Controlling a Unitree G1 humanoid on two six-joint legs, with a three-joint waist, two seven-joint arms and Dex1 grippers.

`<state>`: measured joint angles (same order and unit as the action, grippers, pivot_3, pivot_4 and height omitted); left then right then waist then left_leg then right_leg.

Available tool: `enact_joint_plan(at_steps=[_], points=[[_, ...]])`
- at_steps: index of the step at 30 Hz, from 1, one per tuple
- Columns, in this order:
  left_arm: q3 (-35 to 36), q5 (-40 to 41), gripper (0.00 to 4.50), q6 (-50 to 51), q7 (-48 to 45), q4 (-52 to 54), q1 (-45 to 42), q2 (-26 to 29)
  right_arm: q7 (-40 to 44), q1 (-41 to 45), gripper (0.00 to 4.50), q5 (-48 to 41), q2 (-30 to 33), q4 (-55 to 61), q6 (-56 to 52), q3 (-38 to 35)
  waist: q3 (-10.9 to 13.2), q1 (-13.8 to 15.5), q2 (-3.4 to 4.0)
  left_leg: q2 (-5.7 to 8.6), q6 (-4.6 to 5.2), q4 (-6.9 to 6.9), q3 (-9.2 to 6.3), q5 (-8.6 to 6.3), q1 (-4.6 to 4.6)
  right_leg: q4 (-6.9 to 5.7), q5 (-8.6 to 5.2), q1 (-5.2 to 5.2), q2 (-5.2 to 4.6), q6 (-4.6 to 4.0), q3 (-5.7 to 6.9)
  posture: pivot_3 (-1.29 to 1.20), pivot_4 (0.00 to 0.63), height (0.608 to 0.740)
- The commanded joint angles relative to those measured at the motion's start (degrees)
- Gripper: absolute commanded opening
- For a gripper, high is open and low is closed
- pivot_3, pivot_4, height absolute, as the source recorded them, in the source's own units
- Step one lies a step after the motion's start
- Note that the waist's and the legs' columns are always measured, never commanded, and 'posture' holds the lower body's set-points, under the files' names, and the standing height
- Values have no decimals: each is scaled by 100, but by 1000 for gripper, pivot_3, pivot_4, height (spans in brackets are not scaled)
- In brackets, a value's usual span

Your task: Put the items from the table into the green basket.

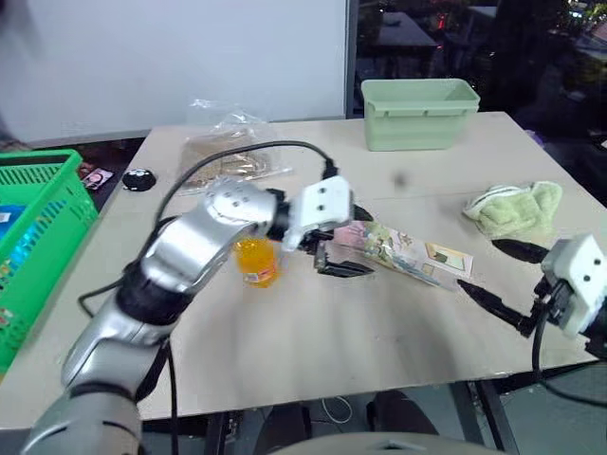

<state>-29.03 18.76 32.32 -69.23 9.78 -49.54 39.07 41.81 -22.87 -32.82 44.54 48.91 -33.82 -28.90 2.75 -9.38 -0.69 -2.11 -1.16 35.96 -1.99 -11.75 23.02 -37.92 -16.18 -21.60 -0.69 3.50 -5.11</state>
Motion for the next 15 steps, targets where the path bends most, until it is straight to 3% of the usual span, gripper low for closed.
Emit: enact_joint_plan(at_steps=[1,8,11,15], points=[[-289,-467,4500,-576,-732,-1173,-536,-256,-55,-325,4482,74,-95,405,85,-266,3,-266,-3,-1,4,-1,2,-2,-1,-1,-2,0,0,3,-4,-399,21,740],[-536,-1590,4500,-2289,-956,-3903,-1455,-1256,-432,-680,4482,314,-487,709,174,-95,38,-1108,-51,-1,8,-2,3,-5,0,2,-3,2,-3,8,-14,-461,22,740],[-615,-1951,4500,-2676,-956,-4257,-1522,-1480,-535,-749,4482,392,-619,791,203,-7,54,-1383,-68,0,10,-8,8,-6,-2,0,-2,1,-7,16,-21,-486,28,740],[-621,-2280,4500,-2469,-992,-4354,-1562,-1574,-572,-951,4482,489,-794,854,321,37,64,-1777,-82,-1,11,-38,11,-6,-15,-2,4,-2,-9,39,-28,-490,26,740]])
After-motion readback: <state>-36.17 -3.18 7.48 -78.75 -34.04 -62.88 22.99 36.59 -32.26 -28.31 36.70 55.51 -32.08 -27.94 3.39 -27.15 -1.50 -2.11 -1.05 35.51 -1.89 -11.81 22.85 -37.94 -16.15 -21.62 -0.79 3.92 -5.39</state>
